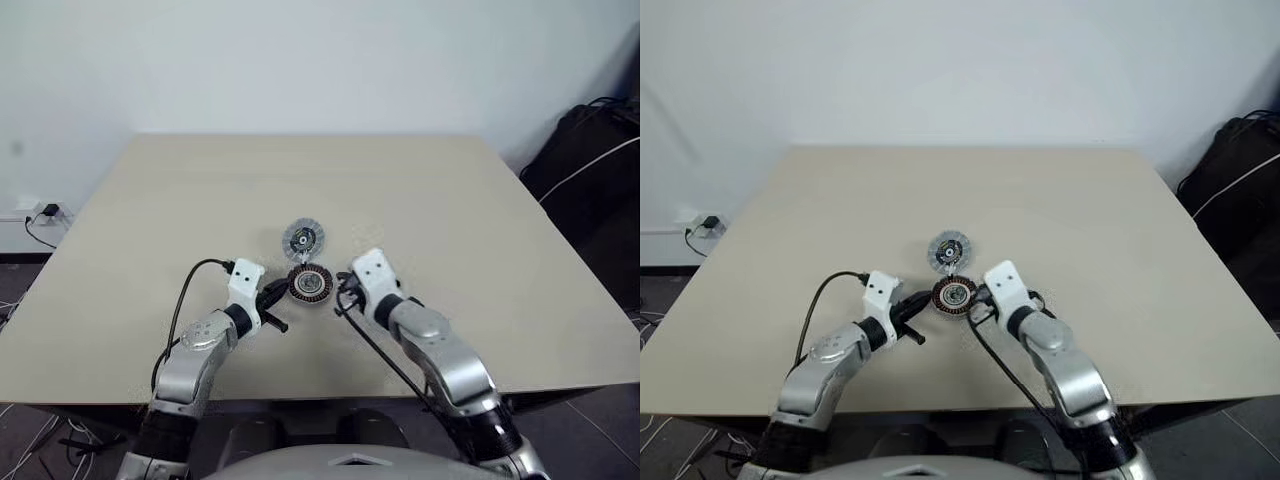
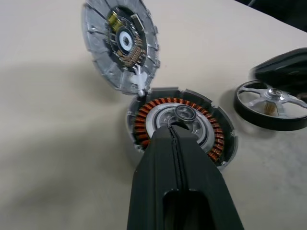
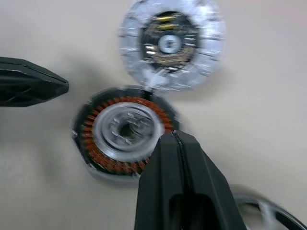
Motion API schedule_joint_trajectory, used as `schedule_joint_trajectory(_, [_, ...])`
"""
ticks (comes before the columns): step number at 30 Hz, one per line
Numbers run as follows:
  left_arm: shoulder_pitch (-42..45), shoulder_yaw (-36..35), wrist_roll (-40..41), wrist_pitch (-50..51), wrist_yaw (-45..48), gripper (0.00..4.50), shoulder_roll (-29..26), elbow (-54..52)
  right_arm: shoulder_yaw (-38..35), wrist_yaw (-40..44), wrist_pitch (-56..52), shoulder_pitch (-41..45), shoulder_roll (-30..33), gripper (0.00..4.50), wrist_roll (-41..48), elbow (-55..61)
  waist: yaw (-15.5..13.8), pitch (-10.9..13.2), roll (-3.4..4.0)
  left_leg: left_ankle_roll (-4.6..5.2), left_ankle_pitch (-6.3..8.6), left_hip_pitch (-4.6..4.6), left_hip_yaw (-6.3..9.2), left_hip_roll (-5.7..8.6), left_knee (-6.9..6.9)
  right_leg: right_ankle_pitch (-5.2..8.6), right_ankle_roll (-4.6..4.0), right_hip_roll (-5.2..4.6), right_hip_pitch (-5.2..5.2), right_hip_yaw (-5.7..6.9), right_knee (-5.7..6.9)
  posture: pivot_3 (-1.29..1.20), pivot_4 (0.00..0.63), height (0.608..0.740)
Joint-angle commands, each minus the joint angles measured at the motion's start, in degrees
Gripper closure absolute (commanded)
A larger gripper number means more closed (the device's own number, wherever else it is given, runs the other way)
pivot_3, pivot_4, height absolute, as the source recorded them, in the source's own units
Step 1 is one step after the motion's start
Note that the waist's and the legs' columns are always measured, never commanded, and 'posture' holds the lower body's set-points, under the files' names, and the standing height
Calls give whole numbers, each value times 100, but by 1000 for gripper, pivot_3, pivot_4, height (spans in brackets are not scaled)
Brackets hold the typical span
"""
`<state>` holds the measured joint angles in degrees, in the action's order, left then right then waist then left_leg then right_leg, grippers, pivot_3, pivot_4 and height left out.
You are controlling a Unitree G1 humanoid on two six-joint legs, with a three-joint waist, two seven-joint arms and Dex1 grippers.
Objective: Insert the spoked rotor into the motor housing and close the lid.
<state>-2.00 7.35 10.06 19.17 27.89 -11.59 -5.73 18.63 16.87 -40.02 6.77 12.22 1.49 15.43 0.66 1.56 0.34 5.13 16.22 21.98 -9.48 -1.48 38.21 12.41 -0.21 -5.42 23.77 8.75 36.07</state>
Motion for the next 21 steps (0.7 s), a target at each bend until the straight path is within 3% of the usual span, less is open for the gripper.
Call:
schedule_joint_trajectory(1, [-232, 46, -100, -622, 41, 4500, -83, -387, 136, -149, -191, 446, -98, 4450, -266, -389, -6, 0, 0, 0, 0, 0, 0, 0, -1, 0, -2, 0, 1, 0, 0, 0, 0, 740])
schedule_joint_trajectory(9, [-721, 83, -35, -844, -13, 4500, -74, -610, 259, -264, -68, 1086, -305, 4450, -582, -1464, 41, 0, 2, -4, -2, 3, -6, 0, -3, 0, -1, -1, 6, 0, 2, 0, 0, 740])
schedule_joint_trajectory(21, [-909, 89, -10, -878, -87, 4500, 14, -637, 301, -199, 145, 1250, -535, 4450, -695, -1907, 89, 0, 5, -11, -6, 2, -8, -1, -6, 1, -1, 2, 8, 0, 8, 0, 0, 740])
